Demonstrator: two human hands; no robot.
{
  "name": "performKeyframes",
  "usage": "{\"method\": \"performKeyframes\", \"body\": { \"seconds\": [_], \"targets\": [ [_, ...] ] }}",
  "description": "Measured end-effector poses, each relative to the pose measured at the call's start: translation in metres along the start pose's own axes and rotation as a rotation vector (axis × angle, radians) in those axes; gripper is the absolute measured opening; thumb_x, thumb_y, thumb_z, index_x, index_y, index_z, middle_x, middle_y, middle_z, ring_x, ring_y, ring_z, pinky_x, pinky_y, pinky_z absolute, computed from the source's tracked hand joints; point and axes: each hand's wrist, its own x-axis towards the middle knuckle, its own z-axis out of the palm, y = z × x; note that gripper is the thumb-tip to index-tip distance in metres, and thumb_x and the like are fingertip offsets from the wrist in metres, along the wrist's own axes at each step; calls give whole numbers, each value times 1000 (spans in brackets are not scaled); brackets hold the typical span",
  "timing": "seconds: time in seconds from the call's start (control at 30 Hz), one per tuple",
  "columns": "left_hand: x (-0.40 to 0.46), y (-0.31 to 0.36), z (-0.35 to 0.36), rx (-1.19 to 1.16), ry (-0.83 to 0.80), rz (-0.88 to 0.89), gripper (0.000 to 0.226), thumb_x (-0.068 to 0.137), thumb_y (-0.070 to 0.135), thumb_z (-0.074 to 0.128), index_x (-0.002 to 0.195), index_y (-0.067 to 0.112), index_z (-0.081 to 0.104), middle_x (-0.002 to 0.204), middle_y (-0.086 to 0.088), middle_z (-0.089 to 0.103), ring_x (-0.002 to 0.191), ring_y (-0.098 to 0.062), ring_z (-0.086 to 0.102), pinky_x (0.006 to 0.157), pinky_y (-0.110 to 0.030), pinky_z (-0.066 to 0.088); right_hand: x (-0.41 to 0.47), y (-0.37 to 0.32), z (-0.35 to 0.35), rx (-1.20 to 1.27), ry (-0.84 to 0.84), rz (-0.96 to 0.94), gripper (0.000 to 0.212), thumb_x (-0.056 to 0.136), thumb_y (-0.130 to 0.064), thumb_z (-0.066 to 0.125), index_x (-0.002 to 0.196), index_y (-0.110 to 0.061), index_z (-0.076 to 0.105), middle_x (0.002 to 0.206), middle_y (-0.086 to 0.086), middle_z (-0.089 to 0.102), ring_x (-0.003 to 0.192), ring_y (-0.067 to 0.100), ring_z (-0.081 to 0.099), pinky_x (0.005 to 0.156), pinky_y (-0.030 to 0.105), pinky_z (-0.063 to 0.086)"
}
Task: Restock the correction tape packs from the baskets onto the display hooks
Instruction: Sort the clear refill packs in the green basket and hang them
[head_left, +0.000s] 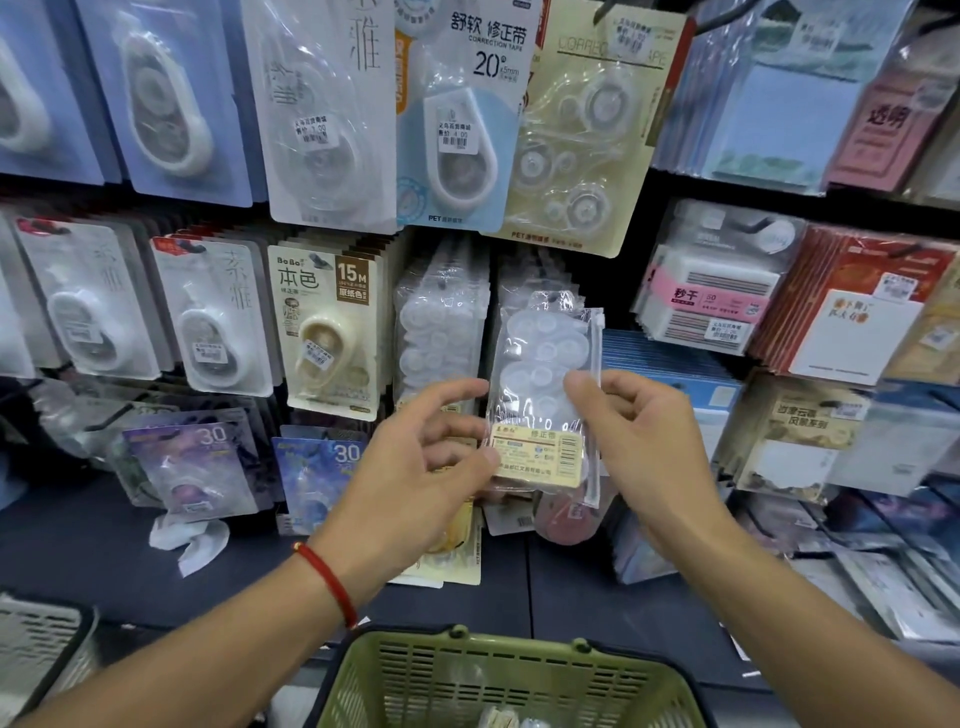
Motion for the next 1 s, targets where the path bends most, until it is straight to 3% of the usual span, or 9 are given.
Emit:
{"method": "performKeyframes", "body": {
  "seconds": [0.07, 0.1, 0.2, 0.27, 0.37, 0.47, 0.7, 0.93, 1.0],
  "targets": [
    [3, -4, -5, 295, -36, 58, 47, 95, 9, 72, 132, 36, 63, 128, 0, 70, 108, -12, 71, 101, -32, 57, -1, 8, 0, -325, 54, -124, 32, 100, -45, 65, 126, -26, 66, 110, -10, 73, 90, 4, 67, 82, 37, 55],
    [4, -6, -8, 468, -34, 113, 50, 95, 13, 72, 138, 35, 60, 134, 7, 67, 119, -8, 65, 107, -28, 51, -2, 14, 0, -494, 77, -217, 45, 101, -41, 65, 141, -23, 56, 126, -8, 64, 104, 5, 62, 88, 34, 53],
    [13, -10, -17, 816, 23, 332, 58, 92, 7, 69, 146, 24, 57, 148, 5, 56, 140, -15, 48, 118, -20, 29, -4, 29, 5, -744, 22, -550, 50, 100, -23, 66, 147, -13, 53, 143, 4, 54, 129, 22, 51, 103, 44, 50],
    [21, -12, -20, 944, 20, 414, 62, 88, 0, 68, 146, 18, 58, 157, -4, 48, 148, -24, 40, 121, -30, 28, 0, 39, 15, -873, -87, -619, 54, 98, -20, 67, 149, -10, 53, 156, 9, 48, 145, 27, 44, 114, 47, 45],
    [32, -18, -20, 1085, -21, 416, 69, 87, 0, 64, 152, 17, 50, 170, -9, 25, 159, -30, 18, 128, -41, 24, 17, 46, 39, -1061, -190, -549, 75, 97, -20, 61, 164, -10, 30, 176, 10, 11, 163, 28, 11, 128, 45, 24],
    [37, -26, -21, 1149, -32, 413, 76, 87, 1, 62, 158, 18, 41, 175, -6, 7, 162, -26, 2, 128, -31, 8, 39, 52, 61, -1087, -200, -466, 86, 92, -14, 61, 167, -10, 18, 176, 9, -9, 163, 26, -4, 129, 42, 22],
    [39, -33, -32, 1163, -59, 455, 78, 82, 0, 66, 156, 12, 44, 176, -7, 8, 162, -27, 6, 128, -40, 27, 91, 70, 89, -1078, -152, -322, 100, 87, 0, 62, 168, -10, 5, 177, 6, -7, 163, 25, -6, 125, 46, 31],
    [39, -39, -38, 1163, -91, 458, 76, 85, -1, 63, 157, 16, 44, 176, 0, -2, 162, -18, -5, 125, -36, 29, 122, 79, 95, -1080, -205, -278, 97, 86, 3, 65, 167, -13, 14, 176, 6, -1, 163, 28, -3, 124, 45, 33],
    [38, -39, -39, 1165, -95, 457, 73, 87, -2, 63, 156, 16, 45, 176, -1, -2, 162, -19, -5, 125, -35, 27, 114, 80, 94, -977, -178, -277, 91, 86, 9, 60, 166, -11, 20, 176, 10, 6, 162, 31, 8, 122, 47, 36]
  ]
}}
